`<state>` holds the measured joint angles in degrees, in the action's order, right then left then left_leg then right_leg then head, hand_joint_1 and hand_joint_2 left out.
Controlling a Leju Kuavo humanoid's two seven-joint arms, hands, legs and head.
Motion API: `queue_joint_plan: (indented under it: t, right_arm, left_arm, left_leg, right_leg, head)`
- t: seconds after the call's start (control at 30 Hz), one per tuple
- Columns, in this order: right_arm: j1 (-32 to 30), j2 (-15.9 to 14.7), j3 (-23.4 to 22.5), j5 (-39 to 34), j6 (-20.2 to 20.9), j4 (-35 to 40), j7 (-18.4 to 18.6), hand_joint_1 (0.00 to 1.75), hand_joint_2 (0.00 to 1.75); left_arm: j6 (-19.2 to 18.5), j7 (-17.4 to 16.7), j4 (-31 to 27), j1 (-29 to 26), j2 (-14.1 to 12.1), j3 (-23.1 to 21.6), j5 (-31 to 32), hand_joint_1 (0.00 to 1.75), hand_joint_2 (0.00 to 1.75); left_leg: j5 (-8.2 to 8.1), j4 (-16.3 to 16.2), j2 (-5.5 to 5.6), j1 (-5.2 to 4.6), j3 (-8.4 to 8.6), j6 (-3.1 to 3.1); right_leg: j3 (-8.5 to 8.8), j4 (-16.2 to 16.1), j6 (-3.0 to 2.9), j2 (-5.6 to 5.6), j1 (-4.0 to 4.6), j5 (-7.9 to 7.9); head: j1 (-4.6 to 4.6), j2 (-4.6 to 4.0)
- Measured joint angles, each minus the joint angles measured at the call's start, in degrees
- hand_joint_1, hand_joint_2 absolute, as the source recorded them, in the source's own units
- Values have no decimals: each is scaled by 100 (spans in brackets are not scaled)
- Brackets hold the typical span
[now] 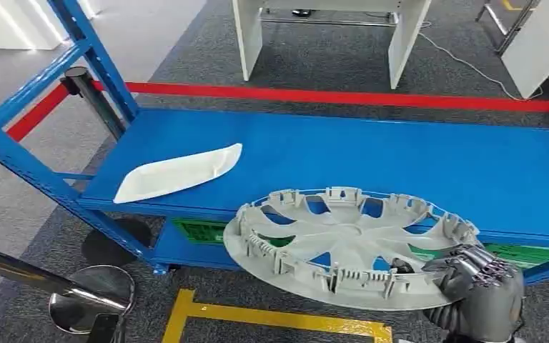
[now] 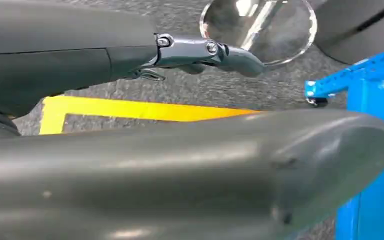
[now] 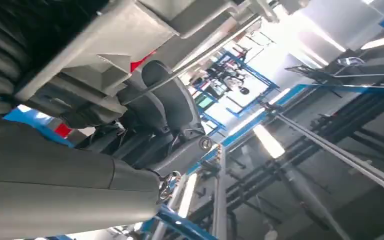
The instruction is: Take the parts from the cabinet and place them on the table.
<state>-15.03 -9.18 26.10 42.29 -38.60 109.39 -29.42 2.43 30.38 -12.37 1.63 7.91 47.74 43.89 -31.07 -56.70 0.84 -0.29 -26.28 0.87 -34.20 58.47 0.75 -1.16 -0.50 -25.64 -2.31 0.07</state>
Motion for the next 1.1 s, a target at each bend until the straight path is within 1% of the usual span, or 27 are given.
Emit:
queue_joint_plan:
  t: [0.1, 0.13, 0.17, 0.2, 0.23, 0.27, 0.3, 0.33, 0.37, 0.4, 0.43, 0.47, 0.5, 0.57, 0.63, 0.67, 0.7, 0.77, 0.8, 0.83, 0.87, 0.9, 0.93, 0.97, 1.0, 1.03, 1.1]
  right_arm:
    - [-29, 13, -20, -7, 0, 33, -33, 175, 175]
    - [-45, 13, -30, -15, 0, 52, -37, 175, 175]
    - [-59, 13, -37, -29, 0, 57, -39, 175, 175]
    - [-60, 13, -41, -55, 0, 63, -50, 175, 175]
    - [-62, 13, -48, -72, 0, 63, -53, 175, 175]
    - [-66, 13, -59, -83, 0, 63, -53, 175, 175]
    - [-77, 15, -72, -92, 0, 63, -53, 175, 175]
    - [-90, 18, -79, -92, 0, 63, -57, 175, 175]
    - [-95, 20, -87, -92, 0, 63, -57, 175, 175]
    - [-98, 22, -103, -92, 0, 66, -57, 175, 175]
    - [-100, 22, -116, -92, 0, 72, -57, 175, 175]
    - [-89, 26, -122, -92, 0, 77, -57, 175, 175]
    - [-96, 28, -125, -92, 0, 89, -57, 175, 175]
    - [-111, 31, -131, -96, 0, 101, -53, 175, 175]
    - [-116, 31, -133, -105, 0, 105, -55, 175, 175]
    - [-114, 35, -135, -107, 0, 109, -55, 175, 175]
    - [-123, 42, -138, -109, 0, 125, -53, 175, 175]
    - [-123, 46, -146, -120, 0, 127, -55, 175, 175]
    - [-124, 46, -151, -120, 0, 131, -55, 175, 175]
    - [-125, 46, -155, -123, 0, 133, -55, 175, 175]
    - [-127, 46, -157, -123, 0, 138, -55, 175, 175]
    - [-127, 46, -160, -123, 0, 142, -55, 175, 175]
    - [-127, 46, -162, -129, 0, 151, -55, 175, 175]
    - [-122, 48, -162, -142, 2, 162, -55, 175, 175]
    - [-115, 55, -162, -162, 7, 184, -55, 175, 175]
    - [-93, 57, -164, -168, 15, 192, -50, 175, 175]
    - [-59, 77, -168, -175, 20, 203, -42, 175, 175]
  left_arm:
    - [4, 0, 0, -15, 2, 0, 22, 0, 0]
    - [4, 0, 0, -15, 15, 0, 35, 0, 0]
    - [4, 0, 0, -7, 9, 0, 44, 0, 0]
    - [7, -2, 0, 2, -4, 0, 53, 0, 0]
    - [7, -2, 0, -4, -2, 2, 66, 0, 0]
    - [7, -4, 0, -6, -2, 2, 88, 0, 0]
    - [7, -11, 0, -7, 2, 0, 105, 0, 0]
    - [7, -22, 0, -7, 2, 2, 109, 0, 0]
    - [7, -28, 0, -7, 2, 0, 122, 0, 0]
    - [7, -46, 0, -7, 4, 2, 136, 0, 0]
    - [4, -50, 0, -7, 7, 0, 153, 0, 0]
    - [4, -55, 0, -7, 7, 2, 157, 0, 0]
    - [4, -55, 0, -4, 7, 0, 164, 0, 0]
    - [4, -59, 0, -6, 4, 0, 171, 0, 0]
    - [4, -63, 0, -22, -11, 2, 175, 0, 0]
    - [4, -63, 0, -20, -7, 2, 184, 0, 0]
    - [4, -63, 0, -25, -2, 2, 188, 0, 0]
    - [2, -63, 0, -15, 9, 0, 210, 0, 0]
    - [0, -63, 0, -5, 15, 0, 223, 0, 0]
    - [0, -63, 0, 0, 20, 0, 223, 0, 0]
    - [0, -61, 0, 2, 20, 0, 223, 0, 0]
    - [0, -61, 0, 2, 20, 0, 223, 0, 0]
    - [2, -61, 0, 5, 22, 0, 234, 0, 0]
    - [7, -61, 0, 15, 24, 0, 243, 0, 0]
    - [18, -61, 0, 35, 26, 0, 249, 0, 0]
    - [24, -61, 0, 51, 31, 0, 260, 0, 0]
    - [39, -61, 0, 60, 44, 0, 269, 0, 0]
  left_leg:
    - [110, 17, 0, -47, -100, 92]
    - [200, 101, -18, 14, -127, 143]
    - [266, 97, -34, 1, -202, 191]
    - [313, 93, -39, -1, -283, 238]
    - [369, 83, -40, -10, -359, 242]
    - [418, 79, -41, -19, -429, 248]
    - [479, 60, -42, -27, -521, 244]
    - [527, 38, -42, -28, -609, 240]
    - [564, 11, -42, -28, -686, 230]
    - [599, -25, -40, -25, -771, 212]
    - [632, -72, -36, -20, -814, 186]
    - [657, -119, -33, -25, -870, 159]
    - [678, -163, -33, -48, -925, 132]
    - [786, -162, -33, -38, -949, 77]
    - [819, -182, -14, -40, -990, 13]
    - [566, -304, -28, -26, -1060, -33]
    - [213, -587, -28, -13, -1129, -66]
    - [-404, -1433, -29, 27, -1289, -116]
    - [-511, -1771, -30, 41, -1322, -130]
    - [-439, -1905, -30, 50, -1276, -134]
    - [-254, -1797, -30, 53, -1114, -130]
    - [-49, -1486, -30, 53, -878, -117]
    - [128, -937, -30, 52, -510, -90]
    - [145, -445, -30, 51, -188, -59]
    - [-13, -89, -26, 19, 13, -34]
    - [-27, 50, -20, 6, 33, -17]
    - [45, 41, -15, -46, -79, 53]
  right_leg:
    - [-24, -45, 128, -1, -36, 133]
    - [-88, -16, 153, 23, -54, 82]
    - [-170, 118, 166, 60, -36, -166]
    - [-297, 444, 171, 88, -38, -515]
    - [-396, 878, 176, 93, -40, -839]
    - [-484, 1260, 187, 95, -39, -1037]
    - [-529, 1585, 197, 96, -38, -1109]
    - [-450, 1616, 200, 96, -38, -991]
    - [-261, 1433, 203, 95, -38, -793]
    - [63, 1001, 199, 94, -42, -554]
    - [435, 472, 194, 97, -46, -429]
    - [680, 16, 182, 119, -49, -614]
    - [889, -223, 161, 143, -21, -670]
    - [742, -168, 117, 148, -2, -637]
    - [646, -178, 21, 112, -35, -551]
    - [576, -173, -58, 91, -43, -488]
    - [516, -173, -103, 80, -41, -433]
    - [433, -165, -111, 59, -21, -311]
    - [351, -149, -111, 49, -12, -247]
    - [260, -130, -108, 40, -4, -192]
    - [169, -103, -99, 33, -2, -144]
    - [89, -77, -90, 32, -1, -106]
    - [21, -52, -71, 31, -1, -67]
    - [-7, -39, -54, 29, -1, -37]
    - [-47, -35, -17, 21, 19, -2]
    - [-84, -36, 28, 14, 10, 68]
    - [-159, -81, 113, 8, -36, 203]
  head:
    - [-2, 0]
    - [-7, 0]
    - [6, 0]
    - [19, 0]
    - [24, 0]
    - [19, 0]
    - [24, 0]
    - [22, 0]
    - [22, 0]
    - [22, 0]
    - [26, 0]
    - [21, 0]
    - [26, 0]
    - [35, 0]
    - [46, 0]
    - [19, 0]
    - [0, 0]
    - [-4, 0]
    - [0, 0]
    - [-5, 0]
    - [-3, 0]
    - [-5, 0]
    - [-9, 0]
    - [-7, 0]
    - [0, 0]
    - [6, 0]
    - [6, 0]
